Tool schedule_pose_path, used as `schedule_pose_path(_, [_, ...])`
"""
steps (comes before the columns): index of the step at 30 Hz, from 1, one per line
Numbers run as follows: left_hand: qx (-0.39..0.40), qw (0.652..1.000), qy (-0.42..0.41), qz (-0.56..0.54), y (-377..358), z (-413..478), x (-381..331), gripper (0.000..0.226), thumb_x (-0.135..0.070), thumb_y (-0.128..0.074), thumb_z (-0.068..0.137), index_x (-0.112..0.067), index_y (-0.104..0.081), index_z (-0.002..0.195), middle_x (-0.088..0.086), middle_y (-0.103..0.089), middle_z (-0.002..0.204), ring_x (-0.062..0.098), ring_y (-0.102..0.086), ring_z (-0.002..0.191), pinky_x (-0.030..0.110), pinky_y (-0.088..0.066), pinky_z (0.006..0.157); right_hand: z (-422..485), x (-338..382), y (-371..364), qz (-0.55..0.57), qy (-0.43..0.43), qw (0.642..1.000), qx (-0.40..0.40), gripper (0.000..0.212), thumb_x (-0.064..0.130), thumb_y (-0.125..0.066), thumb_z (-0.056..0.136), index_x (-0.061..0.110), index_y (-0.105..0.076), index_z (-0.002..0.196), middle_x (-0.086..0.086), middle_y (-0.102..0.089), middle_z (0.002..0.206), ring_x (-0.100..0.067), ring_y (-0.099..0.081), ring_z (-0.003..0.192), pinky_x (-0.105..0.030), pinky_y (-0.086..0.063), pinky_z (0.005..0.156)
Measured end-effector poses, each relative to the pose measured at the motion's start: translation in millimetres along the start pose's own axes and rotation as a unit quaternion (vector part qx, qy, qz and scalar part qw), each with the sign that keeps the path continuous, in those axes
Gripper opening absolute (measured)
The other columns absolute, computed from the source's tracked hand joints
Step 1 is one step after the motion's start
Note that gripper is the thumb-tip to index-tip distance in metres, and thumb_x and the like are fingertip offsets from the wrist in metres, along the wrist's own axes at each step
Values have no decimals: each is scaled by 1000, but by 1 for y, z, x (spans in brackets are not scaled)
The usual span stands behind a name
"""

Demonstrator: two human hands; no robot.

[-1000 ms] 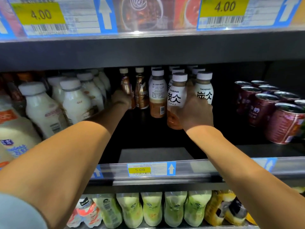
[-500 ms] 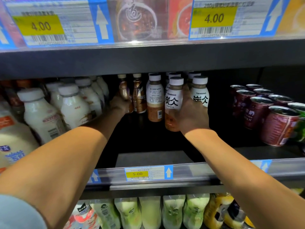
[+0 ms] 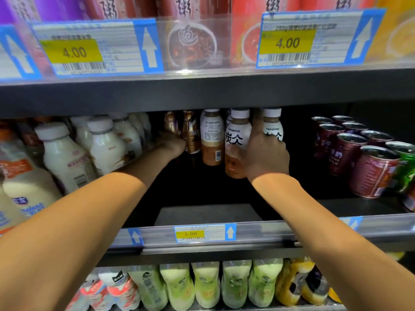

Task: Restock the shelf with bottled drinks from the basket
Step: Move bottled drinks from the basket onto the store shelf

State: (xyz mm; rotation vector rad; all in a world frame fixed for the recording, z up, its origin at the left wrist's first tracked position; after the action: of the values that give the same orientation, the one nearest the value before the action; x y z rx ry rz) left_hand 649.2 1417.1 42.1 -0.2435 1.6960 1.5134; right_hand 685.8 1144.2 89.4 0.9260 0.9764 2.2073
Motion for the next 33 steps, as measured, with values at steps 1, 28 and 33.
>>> schedule_pose_path(1, [20,999,-31,15,9,-28,-14,67,-59,-62,78,-13,-60,126,9,-62,122,30,-60,113,31,-45,93,-2,2,8,-21,2,1000,-10,72,54,-59,90,19,-31,147,-19,-66,111,-42,-63,101,-36,-37,68])
schedule_pose_path(28, [184,681,-690,158,-101,-487,-134,38,-32,-40,89,-18,-61,61,6,-59,58,31,-61,56,37,-46,48,-284,-225,179,-339,-269,900,50,37,35,-40,91,20,-61,64,-6,-61,63,-33,-61,58,-33,-36,52])
schedule_pose_path(33, [229,600,-746,175,-205,-569,-190,37,-32,-39,95,-17,-61,70,8,-61,65,31,-59,60,38,-37,52,-333,-338,214,-352,-357,865,13,35,28,-46,88,17,-60,58,-7,-59,55,-33,-57,48,-34,-40,52])
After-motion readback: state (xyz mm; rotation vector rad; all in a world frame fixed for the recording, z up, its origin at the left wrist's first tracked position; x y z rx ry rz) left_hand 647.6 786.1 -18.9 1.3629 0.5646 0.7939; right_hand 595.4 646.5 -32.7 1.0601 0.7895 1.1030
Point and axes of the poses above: each hand's wrist, its own z-axis towards the middle knuckle, its own y-axis out of the back of the hand, x = y × z, the point moved 2 cm from there along z, towards the middle knuckle
